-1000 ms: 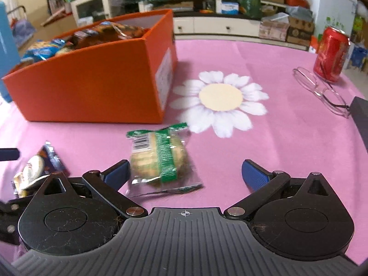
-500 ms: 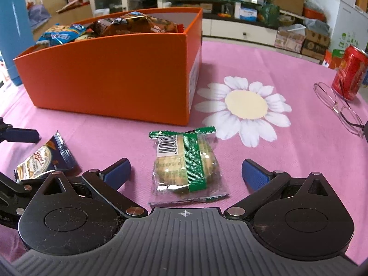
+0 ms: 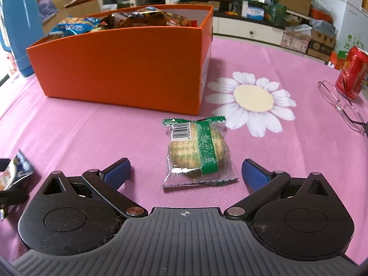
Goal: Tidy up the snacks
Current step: 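Close the left tool on the Danisa packet while the right tool grips the green-banded biscuit packet, then carry both packets into the orange box and open both tools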
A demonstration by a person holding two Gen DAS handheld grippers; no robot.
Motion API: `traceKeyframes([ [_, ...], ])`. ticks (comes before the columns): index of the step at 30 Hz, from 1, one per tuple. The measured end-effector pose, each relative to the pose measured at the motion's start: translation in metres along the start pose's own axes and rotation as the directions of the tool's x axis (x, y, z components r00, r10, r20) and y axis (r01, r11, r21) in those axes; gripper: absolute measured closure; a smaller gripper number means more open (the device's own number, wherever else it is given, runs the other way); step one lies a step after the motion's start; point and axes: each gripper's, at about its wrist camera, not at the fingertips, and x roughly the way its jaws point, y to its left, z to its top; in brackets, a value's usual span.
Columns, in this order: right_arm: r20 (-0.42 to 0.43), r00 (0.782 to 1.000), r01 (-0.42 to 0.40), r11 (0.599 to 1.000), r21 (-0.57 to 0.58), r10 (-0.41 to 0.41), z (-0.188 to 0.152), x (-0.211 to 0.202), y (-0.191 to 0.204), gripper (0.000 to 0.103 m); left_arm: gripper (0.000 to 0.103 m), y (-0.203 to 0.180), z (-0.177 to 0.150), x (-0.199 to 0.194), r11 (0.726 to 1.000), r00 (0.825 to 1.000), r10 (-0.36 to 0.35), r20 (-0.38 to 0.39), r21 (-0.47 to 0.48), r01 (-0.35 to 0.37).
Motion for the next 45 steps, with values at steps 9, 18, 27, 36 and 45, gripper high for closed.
traceKeyframes([
  [9,0.029,1.000,0.001,1.000,0.000,-0.001,-0.004,-0.001,0.000,0.006,0.033,-0.001,0.001,0.001,0.999,0.999,0.033,-0.007,-0.023,-0.033],
  [18,0.054,0.999,-0.006,1.000,-0.007,0.006,-0.009,-0.004,-0.002,0.006,0.034,-0.001,-0.003,0.002,0.999,0.999,0.040,0.019,-0.036,-0.039],
  [27,0.107,0.982,-0.163,0.984,0.074,0.155,0.001,-0.033,-0.011,0.058,0.048,0.016,0.007,-0.012,0.981,0.999,-0.012,0.030,-0.195,0.018],
  [36,0.031,0.985,-0.169,0.985,-0.021,0.169,0.010,-0.029,0.015,0.054,0.048,0.020,0.006,-0.001,0.983,1.000,0.003,0.007,-0.182,-0.002],
  [45,0.025,0.987,-0.160,0.987,0.026,0.160,0.002,-0.020,0.005,0.017,0.036,0.004,-0.003,0.002,0.997,0.998,0.057,0.040,-0.055,-0.055],
])
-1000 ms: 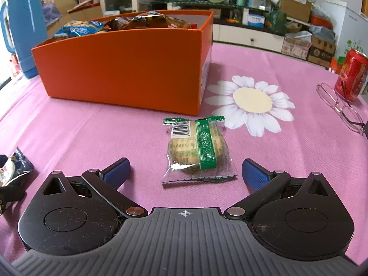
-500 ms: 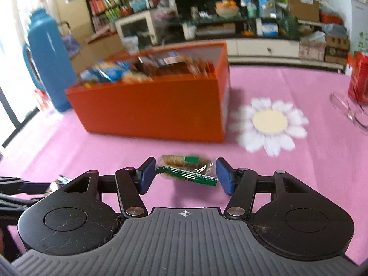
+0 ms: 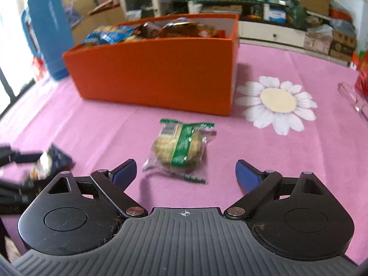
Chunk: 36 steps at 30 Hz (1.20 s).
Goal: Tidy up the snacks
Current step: 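Carry both packets into the orange box and open both tools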
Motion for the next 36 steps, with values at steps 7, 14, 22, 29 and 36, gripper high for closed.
traceKeyframes([
  [7,0.010,0.996,0.092,0.990,-0.106,-0.092,0.011,0.027,0.019,0.053,0.048,0.005,0.003,0.000,1.000,1.000,-0.006,0.002,-0.023,0.006],
  [14,0.004,1.000,-0.029,1.000,0.008,0.029,0.002,-0.002,-0.001,0.065,0.048,0.029,0.013,-0.018,0.985,0.998,-0.060,0.029,-0.159,0.064],
  [22,0.205,0.971,-0.145,0.985,0.091,0.124,0.032,-0.051,-0.004,0.065,0.048,0.040,0.075,-0.046,0.988,0.987,-0.036,0.159,-0.145,0.059],
  [29,0.322,0.947,-0.008,1.000,-0.025,0.015,0.121,-0.041,0.014,0.065,0.048,0.036,0.177,-0.012,0.991,0.965,-0.028,0.260,-0.117,0.061],
  [36,0.255,0.967,0.007,1.000,-0.016,-0.002,0.154,0.043,0.006,0.059,0.042,0.015,0.208,0.079,0.994,0.988,-0.006,0.156,-0.105,0.023],
])
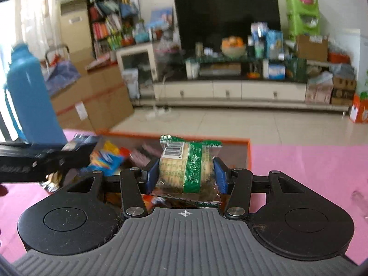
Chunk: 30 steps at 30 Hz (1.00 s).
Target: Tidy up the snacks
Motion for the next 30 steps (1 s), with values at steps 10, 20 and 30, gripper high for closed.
traceKeyframes([
  [10,-0.042,0.999,-0.019,0.999,-0.048,0.017,-0.017,0.010,0.006,0.019,0.027,-0.006,-0.001,-0.014,0.998,0.998,0.039,0.058,0.052,-0.042],
  [20,0.038,0.998,-0.046,0.998,0.046,0.045,-0.003,-0.023,-0.010,0.007,0.023,0.001,-0.010,-0.080,0.995,0.988,0.102,0.114,-0.013,-0.101],
  [30,0.029,0.999,-0.048,0.994,0.102,0.045,-0.015,-0.053,-0.035,0.006,0.022,-0.030,-0.068,-0.119,0.989,0.989,0.147,0.017,0.004,-0.147],
])
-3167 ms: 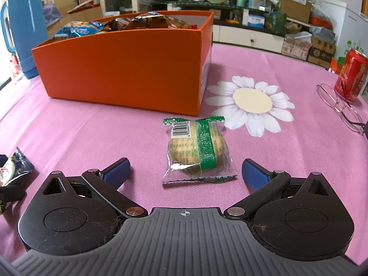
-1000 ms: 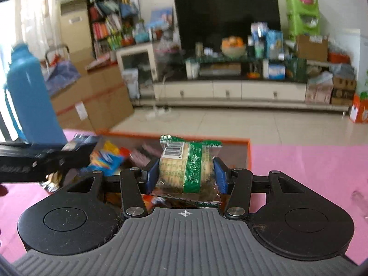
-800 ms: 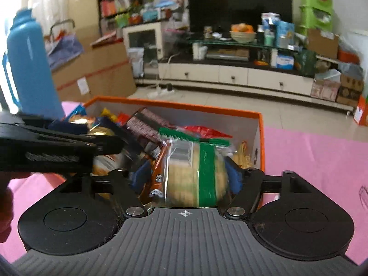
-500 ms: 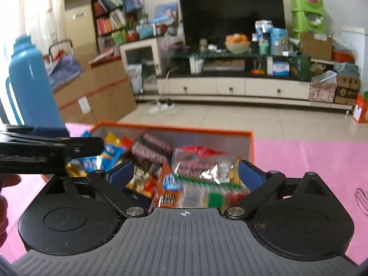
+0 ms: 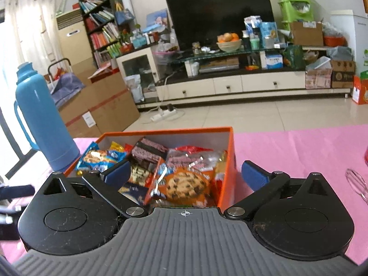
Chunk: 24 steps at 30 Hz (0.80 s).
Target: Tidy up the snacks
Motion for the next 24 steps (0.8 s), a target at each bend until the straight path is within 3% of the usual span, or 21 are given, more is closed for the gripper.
traceKeyframes([
  [8,-0.073,0.997,0.013,0.997,-0.072,-0.019,-0.038,-0.025,0.015,0.006,0.020,-0.008,-0.048,-0.028,1.000,0.999,0.008,-0.035,-0.006,-0.008],
  [11,-0.099,0.992,0.063,0.990,-0.126,-0.076,-0.068,-0.045,0.028,0.006,0.020,-0.003,-0.061,-0.036,1.000,0.999,0.005,-0.032,-0.004,-0.005],
  [20,-0.061,0.973,0.224,0.974,0.007,-0.224,-0.155,-0.132,0.070,0.006,0.020,0.009,-0.106,-0.050,0.998,0.997,-0.058,-0.055,-0.012,0.058],
  [24,-0.054,0.974,0.223,0.974,0.025,-0.222,-0.177,-0.151,0.087,0.007,0.020,0.007,-0.112,-0.063,0.999,0.998,-0.042,-0.037,0.026,0.043],
])
